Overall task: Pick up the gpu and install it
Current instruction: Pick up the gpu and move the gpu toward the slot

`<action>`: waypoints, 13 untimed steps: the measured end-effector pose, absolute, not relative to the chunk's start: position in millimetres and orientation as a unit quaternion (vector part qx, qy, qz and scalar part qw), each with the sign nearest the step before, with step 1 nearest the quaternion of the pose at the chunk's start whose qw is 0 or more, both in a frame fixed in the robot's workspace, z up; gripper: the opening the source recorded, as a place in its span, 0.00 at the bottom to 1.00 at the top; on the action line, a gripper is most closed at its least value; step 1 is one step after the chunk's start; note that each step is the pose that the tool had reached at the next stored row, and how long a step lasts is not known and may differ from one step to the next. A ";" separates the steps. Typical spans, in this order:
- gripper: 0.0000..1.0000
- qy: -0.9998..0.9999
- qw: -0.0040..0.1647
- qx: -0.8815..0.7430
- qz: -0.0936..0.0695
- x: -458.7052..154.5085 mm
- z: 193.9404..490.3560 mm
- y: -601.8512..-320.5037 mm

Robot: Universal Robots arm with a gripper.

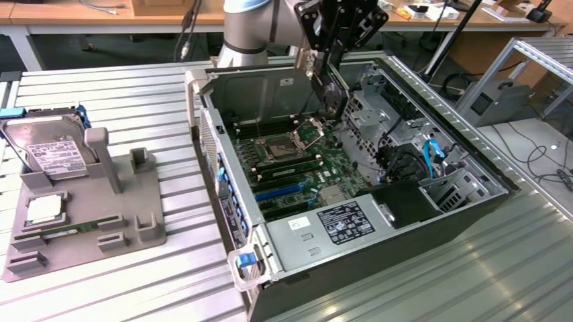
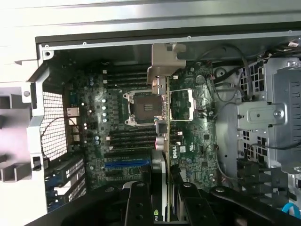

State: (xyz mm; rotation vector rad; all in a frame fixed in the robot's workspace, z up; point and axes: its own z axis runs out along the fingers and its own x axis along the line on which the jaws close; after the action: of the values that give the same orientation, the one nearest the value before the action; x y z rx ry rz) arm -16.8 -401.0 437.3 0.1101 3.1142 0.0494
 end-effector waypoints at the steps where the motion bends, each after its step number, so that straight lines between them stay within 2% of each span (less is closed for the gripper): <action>1: 0.27 0.999 0.013 0.035 0.015 -10.9 436.3 -401.0; 13: 0.27 0.999 0.013 0.035 0.012 8.0 432.9 -401.1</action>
State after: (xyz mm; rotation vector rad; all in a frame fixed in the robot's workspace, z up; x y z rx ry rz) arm 8.0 -401.1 432.9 0.1100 3.1142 0.0372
